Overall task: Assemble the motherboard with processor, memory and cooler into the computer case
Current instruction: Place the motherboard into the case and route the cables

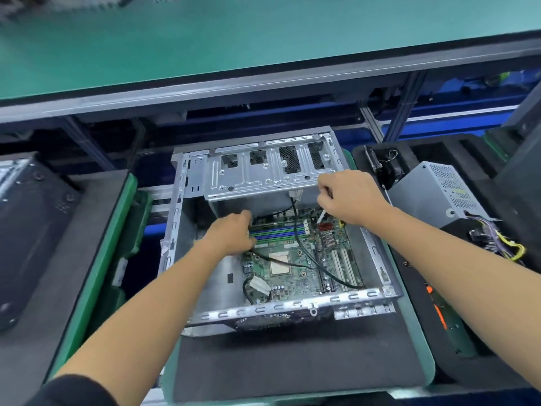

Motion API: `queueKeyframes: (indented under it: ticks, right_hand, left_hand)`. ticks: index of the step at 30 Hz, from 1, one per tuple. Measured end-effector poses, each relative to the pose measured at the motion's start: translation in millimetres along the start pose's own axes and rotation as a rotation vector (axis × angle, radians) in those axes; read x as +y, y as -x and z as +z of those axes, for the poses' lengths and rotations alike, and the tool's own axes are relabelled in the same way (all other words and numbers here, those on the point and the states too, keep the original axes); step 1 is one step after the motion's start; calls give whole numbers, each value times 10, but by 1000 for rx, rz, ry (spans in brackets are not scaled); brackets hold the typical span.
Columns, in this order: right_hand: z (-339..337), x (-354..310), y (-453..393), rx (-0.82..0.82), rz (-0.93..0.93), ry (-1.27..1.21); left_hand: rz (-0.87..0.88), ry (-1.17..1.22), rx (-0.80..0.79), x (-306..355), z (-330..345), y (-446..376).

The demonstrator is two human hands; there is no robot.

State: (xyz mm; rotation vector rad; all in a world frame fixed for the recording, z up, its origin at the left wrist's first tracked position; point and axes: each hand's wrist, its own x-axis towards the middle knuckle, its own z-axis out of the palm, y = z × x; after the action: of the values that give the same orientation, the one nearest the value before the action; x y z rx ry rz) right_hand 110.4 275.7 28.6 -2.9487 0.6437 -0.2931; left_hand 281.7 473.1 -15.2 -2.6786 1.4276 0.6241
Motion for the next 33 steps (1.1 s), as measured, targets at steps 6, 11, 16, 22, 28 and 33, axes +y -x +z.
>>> queueKeyframes:
  ticks: [6, 11, 16, 22, 28, 33]
  right_hand:
    - [5, -1, -3, 4, -4, 16]
    - [18, -1, -2, 8, 3, 0]
    - [6, -12, 6, 7, 15, -20]
    - [-15, -9, 7, 22, 71, -125]
    - [-41, -15, 30, 93, 123, -233]
    - [-57, -33, 30, 93, 125, -229]
  left_hand:
    - [-58, 168, -149, -124, 38, -1]
    - [-7, 301, -167, -238, -76, 2]
    - [139, 421, -333, -196, -185, 122]
    - [418, 794, -523, -69, -327, 235]
    - [320, 788, -490, -139, -318, 197]
    - [98, 443, -402, -207, -196, 131]
